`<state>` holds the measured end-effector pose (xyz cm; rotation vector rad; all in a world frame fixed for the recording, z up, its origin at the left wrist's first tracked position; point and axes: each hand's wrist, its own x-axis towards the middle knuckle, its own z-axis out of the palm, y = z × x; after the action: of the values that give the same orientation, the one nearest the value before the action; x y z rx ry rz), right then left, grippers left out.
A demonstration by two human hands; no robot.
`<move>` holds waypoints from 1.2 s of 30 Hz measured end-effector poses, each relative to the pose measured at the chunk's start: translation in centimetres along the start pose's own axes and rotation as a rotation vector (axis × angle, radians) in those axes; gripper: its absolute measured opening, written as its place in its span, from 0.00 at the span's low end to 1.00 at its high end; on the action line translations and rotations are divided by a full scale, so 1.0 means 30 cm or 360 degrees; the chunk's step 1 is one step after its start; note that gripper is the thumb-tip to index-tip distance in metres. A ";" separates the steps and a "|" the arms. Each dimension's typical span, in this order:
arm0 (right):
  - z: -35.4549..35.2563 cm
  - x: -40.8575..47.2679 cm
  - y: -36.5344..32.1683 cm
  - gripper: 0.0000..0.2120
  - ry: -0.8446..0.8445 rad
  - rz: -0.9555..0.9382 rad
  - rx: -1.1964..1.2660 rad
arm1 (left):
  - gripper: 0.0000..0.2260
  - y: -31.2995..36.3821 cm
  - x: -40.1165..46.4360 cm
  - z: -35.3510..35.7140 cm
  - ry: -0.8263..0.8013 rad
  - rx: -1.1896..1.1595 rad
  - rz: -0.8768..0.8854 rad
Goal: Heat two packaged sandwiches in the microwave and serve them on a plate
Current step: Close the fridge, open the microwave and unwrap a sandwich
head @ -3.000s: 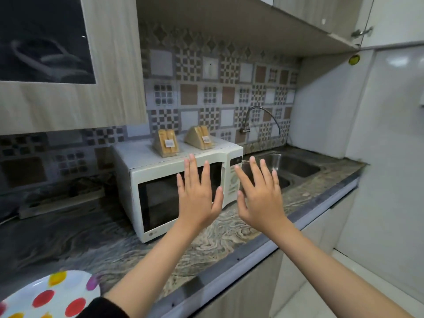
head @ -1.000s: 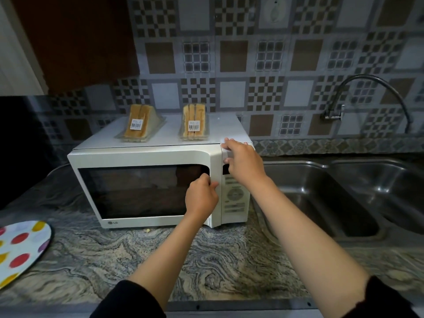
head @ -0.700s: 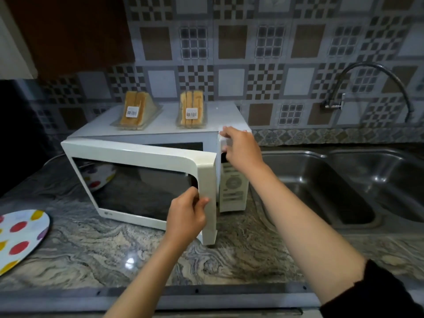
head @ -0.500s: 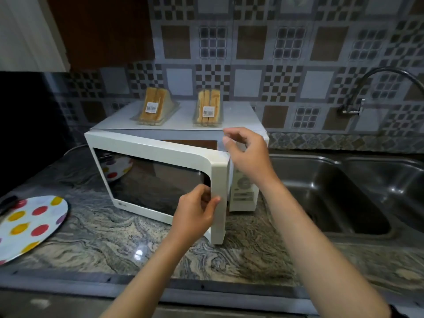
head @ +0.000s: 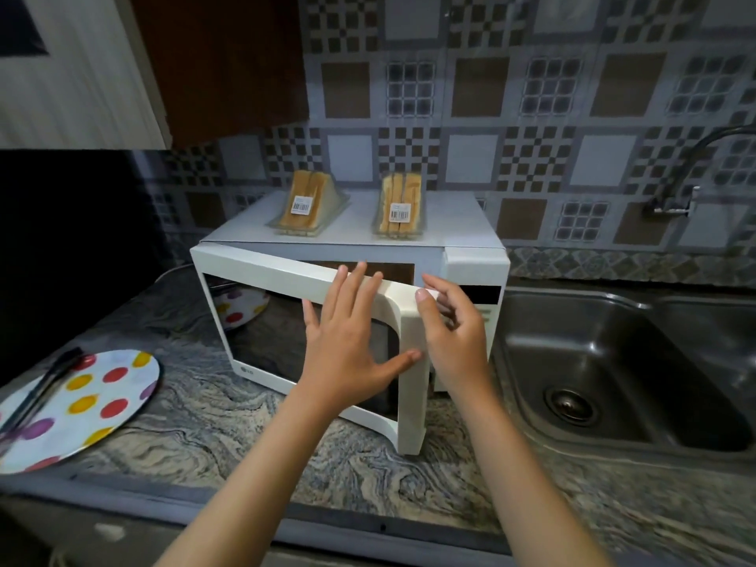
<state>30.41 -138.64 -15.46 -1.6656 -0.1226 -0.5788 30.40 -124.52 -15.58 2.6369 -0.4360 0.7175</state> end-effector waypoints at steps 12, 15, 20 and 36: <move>0.104 -0.257 -0.106 0.07 0.0056 -0.0202 0.0133 | 0.44 -0.096 -0.196 -0.189 -0.0133 -0.0342 0.0165; 0.187 -0.366 -0.159 0.07 0.0073 -0.0236 0.0168 | 0.45 -0.161 -0.274 -0.285 -0.0206 -0.0410 0.0249; 0.334 -0.530 -0.249 0.11 -0.0053 -0.0241 0.0104 | 0.43 -0.290 -0.410 -0.435 -0.0249 -0.0623 0.0234; 0.786 -0.490 -0.414 0.22 -0.0765 -0.0333 -0.0557 | 0.35 -0.658 -0.665 -0.782 -0.0084 -0.0233 0.0180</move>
<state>19.81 -110.27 -12.34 -2.1275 -0.5775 -0.3551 11.73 -93.19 -12.78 2.5144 -0.6322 0.6257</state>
